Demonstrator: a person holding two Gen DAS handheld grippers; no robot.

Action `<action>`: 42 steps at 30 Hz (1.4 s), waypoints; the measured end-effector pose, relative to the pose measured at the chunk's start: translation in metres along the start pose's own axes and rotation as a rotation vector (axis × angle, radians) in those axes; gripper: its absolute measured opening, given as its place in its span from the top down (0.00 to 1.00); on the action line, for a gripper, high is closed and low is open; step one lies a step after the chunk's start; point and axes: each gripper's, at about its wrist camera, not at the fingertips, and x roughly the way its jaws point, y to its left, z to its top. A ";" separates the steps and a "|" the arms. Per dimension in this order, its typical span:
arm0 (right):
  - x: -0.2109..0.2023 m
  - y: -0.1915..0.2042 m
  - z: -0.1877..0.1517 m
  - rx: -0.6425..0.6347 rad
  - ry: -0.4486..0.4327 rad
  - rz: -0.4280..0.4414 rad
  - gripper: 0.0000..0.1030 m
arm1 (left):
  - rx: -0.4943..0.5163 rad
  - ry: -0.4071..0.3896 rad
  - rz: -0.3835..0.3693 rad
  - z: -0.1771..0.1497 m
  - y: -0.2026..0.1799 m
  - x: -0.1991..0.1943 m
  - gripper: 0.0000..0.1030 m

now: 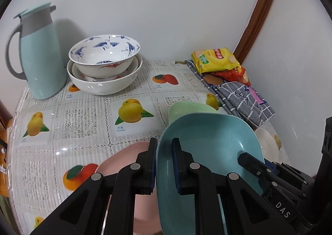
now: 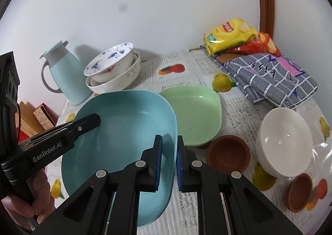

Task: Organize plates and bowls
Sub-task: 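Close both grippers on the light-blue plate rim and lift it off the pink plate, then carry the light-blue plate with both grippers and lower it onto the tablecloth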

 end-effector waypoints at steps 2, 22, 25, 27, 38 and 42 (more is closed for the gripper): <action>-0.011 0.002 -0.002 -0.002 -0.016 0.002 0.88 | -0.002 -0.009 0.001 -0.003 -0.003 -0.011 0.87; -0.068 0.027 -0.023 -0.055 -0.086 0.038 0.88 | -0.053 -0.063 0.020 -0.032 0.001 -0.075 0.86; -0.068 0.031 -0.026 -0.063 -0.083 0.044 0.88 | -0.061 -0.065 0.027 -0.036 0.004 -0.078 0.86; -0.068 0.035 -0.027 -0.070 -0.081 0.047 0.88 | -0.072 -0.062 0.027 -0.037 0.008 -0.079 0.86; -0.051 0.051 -0.037 -0.100 -0.041 0.077 0.88 | -0.129 -0.037 0.058 -0.050 0.033 -0.075 0.86; -0.042 0.055 -0.042 -0.105 -0.021 0.085 0.88 | -0.149 -0.021 0.064 -0.056 0.041 -0.070 0.86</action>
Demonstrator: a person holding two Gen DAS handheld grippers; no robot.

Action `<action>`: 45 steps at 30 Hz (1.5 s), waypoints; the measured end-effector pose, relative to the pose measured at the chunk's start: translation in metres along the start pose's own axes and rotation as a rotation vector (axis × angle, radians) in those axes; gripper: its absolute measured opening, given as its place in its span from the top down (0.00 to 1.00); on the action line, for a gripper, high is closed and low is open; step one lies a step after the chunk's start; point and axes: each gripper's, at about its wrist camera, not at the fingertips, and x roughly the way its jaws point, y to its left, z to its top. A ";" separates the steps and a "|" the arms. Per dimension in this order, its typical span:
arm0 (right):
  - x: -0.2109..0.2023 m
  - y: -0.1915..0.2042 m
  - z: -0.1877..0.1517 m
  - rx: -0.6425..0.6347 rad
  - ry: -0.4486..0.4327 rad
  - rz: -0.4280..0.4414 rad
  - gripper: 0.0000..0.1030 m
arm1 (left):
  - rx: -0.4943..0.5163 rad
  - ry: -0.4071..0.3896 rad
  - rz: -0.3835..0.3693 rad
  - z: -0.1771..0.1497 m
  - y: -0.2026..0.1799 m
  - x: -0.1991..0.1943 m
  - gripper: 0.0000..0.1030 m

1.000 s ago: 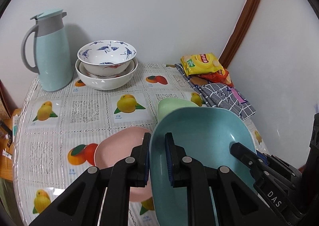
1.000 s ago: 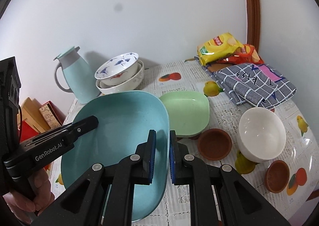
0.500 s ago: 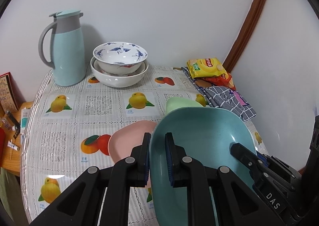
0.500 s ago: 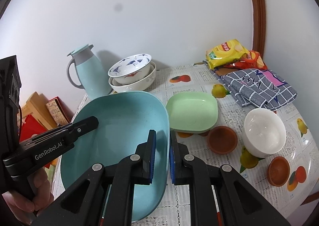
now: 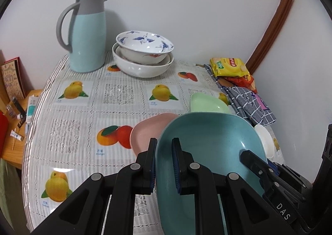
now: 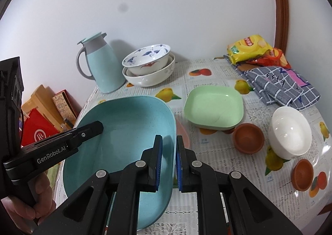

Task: Organize plates and bowls
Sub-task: 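Carry the light-blue plate with both grippers and lower it onto the tablecloth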

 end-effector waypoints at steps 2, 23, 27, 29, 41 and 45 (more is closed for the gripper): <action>0.005 0.001 -0.002 -0.004 0.015 0.001 0.88 | -0.010 0.013 0.003 -0.003 0.004 0.005 0.86; 0.058 -0.009 -0.013 -0.006 0.121 0.003 0.88 | -0.065 0.124 0.029 -0.019 0.021 0.059 0.86; 0.072 -0.011 -0.008 -0.017 0.136 0.001 0.88 | -0.069 0.139 0.048 -0.017 0.023 0.071 0.86; 0.078 -0.009 -0.005 -0.037 0.139 -0.003 0.88 | -0.073 0.140 0.059 -0.015 0.025 0.074 0.86; 0.108 -0.009 0.016 -0.089 0.123 0.012 0.90 | -0.099 0.119 0.095 -0.001 0.033 0.096 0.86; 0.119 -0.009 0.024 -0.107 0.116 0.010 0.90 | -0.107 0.122 0.098 0.002 0.035 0.105 0.86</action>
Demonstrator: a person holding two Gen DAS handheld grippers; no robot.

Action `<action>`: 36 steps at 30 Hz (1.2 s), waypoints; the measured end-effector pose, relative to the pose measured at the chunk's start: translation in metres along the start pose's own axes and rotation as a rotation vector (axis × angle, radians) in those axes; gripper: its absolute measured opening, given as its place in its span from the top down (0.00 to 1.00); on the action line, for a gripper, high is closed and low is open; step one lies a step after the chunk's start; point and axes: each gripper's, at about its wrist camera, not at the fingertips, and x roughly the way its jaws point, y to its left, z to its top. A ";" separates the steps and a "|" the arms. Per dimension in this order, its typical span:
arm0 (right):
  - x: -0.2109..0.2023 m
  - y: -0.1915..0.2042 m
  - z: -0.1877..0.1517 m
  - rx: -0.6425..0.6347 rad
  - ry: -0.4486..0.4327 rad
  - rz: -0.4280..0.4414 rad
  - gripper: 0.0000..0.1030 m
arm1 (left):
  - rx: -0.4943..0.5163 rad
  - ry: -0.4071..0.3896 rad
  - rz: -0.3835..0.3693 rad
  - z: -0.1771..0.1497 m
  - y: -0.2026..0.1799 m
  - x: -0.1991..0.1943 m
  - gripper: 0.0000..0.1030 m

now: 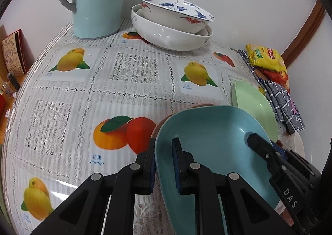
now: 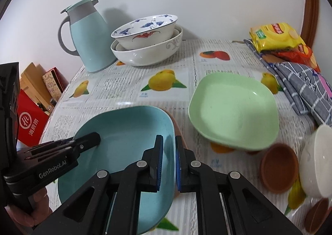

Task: Organize plates and bowls
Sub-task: 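Carry the light-blue plate with both grippers and lower it onto the tablecloth, then open both grippers to release the light-blue plate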

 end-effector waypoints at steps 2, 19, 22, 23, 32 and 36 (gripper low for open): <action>0.007 -0.001 0.002 -0.016 0.005 0.011 0.90 | -0.003 0.003 0.011 0.001 0.001 0.004 0.86; 0.030 -0.009 0.002 -0.057 0.008 0.072 0.81 | 0.027 0.024 0.009 0.001 -0.001 0.008 0.75; 0.026 -0.006 0.002 -0.061 -0.003 0.080 0.71 | 0.035 0.033 0.022 -0.001 -0.003 0.003 0.68; 0.023 -0.005 0.001 -0.063 -0.012 0.077 0.64 | 0.039 0.034 0.019 -0.001 -0.003 0.001 0.64; -0.006 -0.010 -0.011 -0.032 -0.050 0.067 0.58 | 0.102 0.010 0.050 -0.007 -0.016 -0.021 0.38; -0.026 -0.017 -0.018 -0.013 -0.066 0.054 0.55 | 0.109 -0.003 0.048 -0.010 -0.021 -0.030 0.38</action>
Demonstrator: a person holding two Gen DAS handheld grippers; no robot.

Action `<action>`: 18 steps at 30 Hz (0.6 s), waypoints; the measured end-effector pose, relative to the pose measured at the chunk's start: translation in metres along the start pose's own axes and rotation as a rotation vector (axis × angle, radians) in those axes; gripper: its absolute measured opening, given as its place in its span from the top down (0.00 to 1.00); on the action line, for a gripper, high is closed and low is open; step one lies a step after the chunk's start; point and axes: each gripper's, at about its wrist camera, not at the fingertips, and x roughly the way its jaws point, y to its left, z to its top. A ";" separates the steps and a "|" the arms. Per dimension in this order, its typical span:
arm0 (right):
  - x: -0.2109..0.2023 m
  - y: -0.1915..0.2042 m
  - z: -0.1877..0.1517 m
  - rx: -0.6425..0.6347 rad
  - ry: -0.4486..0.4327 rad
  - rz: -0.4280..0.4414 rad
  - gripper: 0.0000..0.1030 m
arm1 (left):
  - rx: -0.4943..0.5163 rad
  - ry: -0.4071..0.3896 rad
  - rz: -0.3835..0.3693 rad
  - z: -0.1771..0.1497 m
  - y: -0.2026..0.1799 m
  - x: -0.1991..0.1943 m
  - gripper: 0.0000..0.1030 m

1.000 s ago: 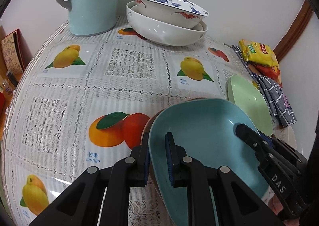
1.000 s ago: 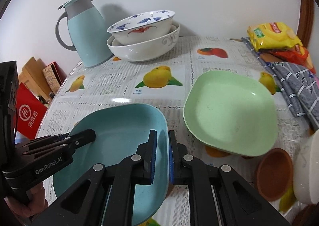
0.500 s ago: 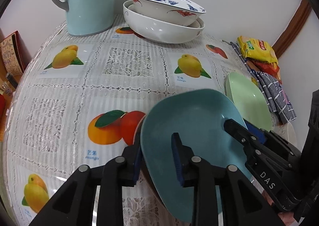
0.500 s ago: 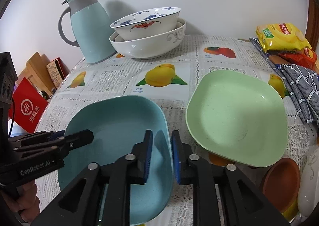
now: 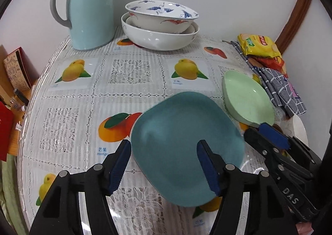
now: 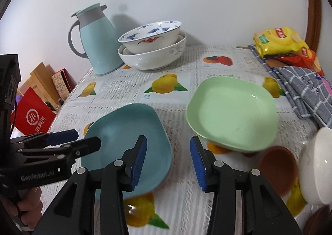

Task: Organize plates and bowls
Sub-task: 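Open both grippers to release the light-blue plate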

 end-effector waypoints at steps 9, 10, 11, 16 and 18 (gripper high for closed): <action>-0.063 -0.035 -0.008 0.085 -0.094 -0.127 0.36 | 0.028 -0.071 -0.020 -0.003 -0.023 -0.031 0.38; -0.072 -0.041 -0.010 0.096 -0.111 -0.135 0.36 | 0.036 -0.080 -0.022 -0.003 -0.028 -0.035 0.38; -0.078 -0.044 -0.010 0.101 -0.123 -0.141 0.36 | 0.040 -0.086 -0.022 -0.003 -0.031 -0.037 0.38; -0.113 -0.060 -0.014 0.106 -0.199 -0.228 0.36 | 0.081 -0.128 -0.029 -0.001 -0.054 -0.050 0.38; -0.122 -0.064 -0.014 0.109 -0.210 -0.259 0.36 | 0.098 -0.139 -0.033 0.001 -0.063 -0.053 0.38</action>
